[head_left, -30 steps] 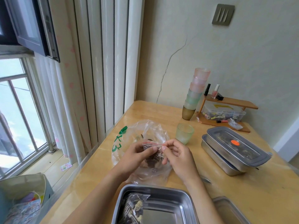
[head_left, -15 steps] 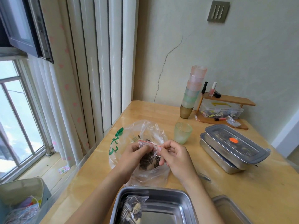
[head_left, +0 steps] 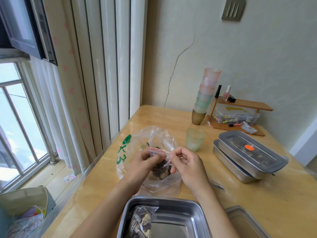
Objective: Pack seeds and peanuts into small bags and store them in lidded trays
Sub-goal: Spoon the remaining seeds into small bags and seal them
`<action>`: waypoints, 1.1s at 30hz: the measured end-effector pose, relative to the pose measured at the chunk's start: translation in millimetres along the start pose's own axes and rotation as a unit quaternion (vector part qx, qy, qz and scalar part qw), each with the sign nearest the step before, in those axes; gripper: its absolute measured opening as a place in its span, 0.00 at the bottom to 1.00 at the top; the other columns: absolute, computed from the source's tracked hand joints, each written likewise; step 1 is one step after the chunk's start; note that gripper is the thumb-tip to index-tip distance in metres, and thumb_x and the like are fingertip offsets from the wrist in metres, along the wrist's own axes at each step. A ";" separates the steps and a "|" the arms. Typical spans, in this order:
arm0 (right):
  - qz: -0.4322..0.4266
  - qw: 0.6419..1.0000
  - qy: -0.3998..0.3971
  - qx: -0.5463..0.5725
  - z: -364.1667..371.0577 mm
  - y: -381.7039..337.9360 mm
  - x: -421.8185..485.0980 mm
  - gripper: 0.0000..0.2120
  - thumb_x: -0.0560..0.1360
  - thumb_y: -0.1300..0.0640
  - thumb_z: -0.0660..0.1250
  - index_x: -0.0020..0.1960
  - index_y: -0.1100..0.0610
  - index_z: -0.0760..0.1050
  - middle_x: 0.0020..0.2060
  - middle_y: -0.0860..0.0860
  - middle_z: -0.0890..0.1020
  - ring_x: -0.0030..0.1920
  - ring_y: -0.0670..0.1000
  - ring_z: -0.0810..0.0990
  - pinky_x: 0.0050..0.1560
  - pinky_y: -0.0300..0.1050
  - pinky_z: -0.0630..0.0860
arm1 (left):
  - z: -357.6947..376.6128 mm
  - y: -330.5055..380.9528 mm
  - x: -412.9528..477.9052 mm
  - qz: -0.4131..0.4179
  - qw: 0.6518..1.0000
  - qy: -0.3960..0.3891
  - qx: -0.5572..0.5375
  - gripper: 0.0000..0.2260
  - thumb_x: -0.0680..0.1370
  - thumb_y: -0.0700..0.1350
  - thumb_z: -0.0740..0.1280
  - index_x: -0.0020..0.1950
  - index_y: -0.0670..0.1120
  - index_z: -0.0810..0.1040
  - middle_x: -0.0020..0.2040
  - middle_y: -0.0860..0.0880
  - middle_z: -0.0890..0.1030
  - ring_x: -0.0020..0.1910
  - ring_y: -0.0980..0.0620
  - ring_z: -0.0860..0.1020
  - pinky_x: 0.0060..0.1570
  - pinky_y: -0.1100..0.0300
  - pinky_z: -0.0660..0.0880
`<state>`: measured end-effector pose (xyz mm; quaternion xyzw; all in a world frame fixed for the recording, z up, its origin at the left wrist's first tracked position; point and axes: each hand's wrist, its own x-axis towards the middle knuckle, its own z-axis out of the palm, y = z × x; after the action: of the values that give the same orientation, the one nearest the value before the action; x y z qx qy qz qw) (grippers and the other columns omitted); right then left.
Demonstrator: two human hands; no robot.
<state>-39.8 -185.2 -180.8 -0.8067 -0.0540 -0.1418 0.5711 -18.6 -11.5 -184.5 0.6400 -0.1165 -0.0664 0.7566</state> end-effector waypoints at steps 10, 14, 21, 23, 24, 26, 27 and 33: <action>0.006 0.999 -0.015 0.045 1.2 0.8 0.1 0.05 0.79 0.58 0.71 0.44 0.57 0.79 0.28 0.48 0.77 0.31 0.50 0.76 0.38 0.47 0.74 | 2.3 -0.5 -0.1 0.018 1.000 0.004 0.008 0.04 0.79 0.41 0.72 0.50 0.41 0.85 0.45 0.41 0.85 0.43 0.50 0.82 0.44 0.60 0.78; 0.003 0.999 -0.017 0.040 0.8 0.7 -0.1 0.06 0.80 0.60 0.71 0.44 0.57 0.79 0.28 0.47 0.77 0.31 0.50 0.76 0.38 0.48 0.75 | 3.3 1.2 0.2 0.022 1.000 0.009 0.016 0.04 0.80 0.41 0.71 0.47 0.42 0.85 0.41 0.46 0.85 0.40 0.53 0.82 0.40 0.64 0.77; 0.004 0.999 -0.016 0.038 1.7 2.0 1.0 0.07 0.80 0.60 0.71 0.43 0.55 0.79 0.28 0.47 0.78 0.31 0.49 0.77 0.39 0.46 0.75 | 2.3 0.2 0.5 0.022 0.999 0.018 0.034 0.05 0.80 0.41 0.71 0.49 0.40 0.85 0.42 0.45 0.86 0.41 0.52 0.83 0.42 0.62 0.78; -0.001 1.000 -0.015 0.024 1.9 2.4 1.1 0.09 0.80 0.60 0.71 0.42 0.52 0.79 0.28 0.47 0.78 0.31 0.48 0.77 0.39 0.45 0.75 | 2.4 -0.5 0.4 0.022 0.999 0.020 0.037 0.05 0.80 0.41 0.72 0.50 0.40 0.85 0.42 0.44 0.86 0.41 0.51 0.83 0.45 0.59 0.79; -0.004 1.000 -0.016 0.016 2.0 2.4 0.8 0.09 0.80 0.60 0.71 0.41 0.51 0.79 0.27 0.48 0.78 0.31 0.48 0.77 0.39 0.44 0.75 | 2.6 -0.8 0.2 0.022 0.999 0.021 0.038 0.05 0.79 0.41 0.72 0.50 0.40 0.85 0.42 0.44 0.86 0.41 0.51 0.83 0.46 0.58 0.79; -0.013 1.000 -0.015 0.003 2.0 0.1 -0.1 0.10 0.79 0.61 0.70 0.41 0.51 0.79 0.27 0.47 0.78 0.31 0.47 0.77 0.38 0.42 0.75 | 3.0 -1.2 0.4 0.022 0.999 0.022 0.036 0.05 0.79 0.40 0.72 0.50 0.39 0.84 0.42 0.44 0.86 0.41 0.52 0.83 0.46 0.58 0.80; -0.018 1.000 -0.014 -0.002 1.9 -0.7 -0.6 0.10 0.79 0.61 0.70 0.41 0.51 0.79 0.27 0.47 0.79 0.31 0.46 0.77 0.38 0.42 0.75 | 2.9 -1.4 0.9 0.022 0.999 0.020 0.035 0.05 0.79 0.40 0.72 0.50 0.38 0.84 0.41 0.45 0.85 0.41 0.52 0.83 0.45 0.59 0.80; -0.006 1.000 -0.012 0.005 2.8 -0.7 -1.2 0.08 0.79 0.61 0.71 0.41 0.54 0.79 0.28 0.45 0.79 0.31 0.46 0.78 0.38 0.43 0.75 | 0.3 -2.4 2.3 0.028 0.999 -0.003 0.026 0.06 0.80 0.38 0.71 0.50 0.34 0.82 0.40 0.43 0.83 0.39 0.51 0.81 0.42 0.61 0.78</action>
<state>-40.6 -182.2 -181.4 -0.8050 -0.0663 -0.1347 0.5739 -16.3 -12.8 -186.6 0.6555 -0.1380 -0.0438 0.7412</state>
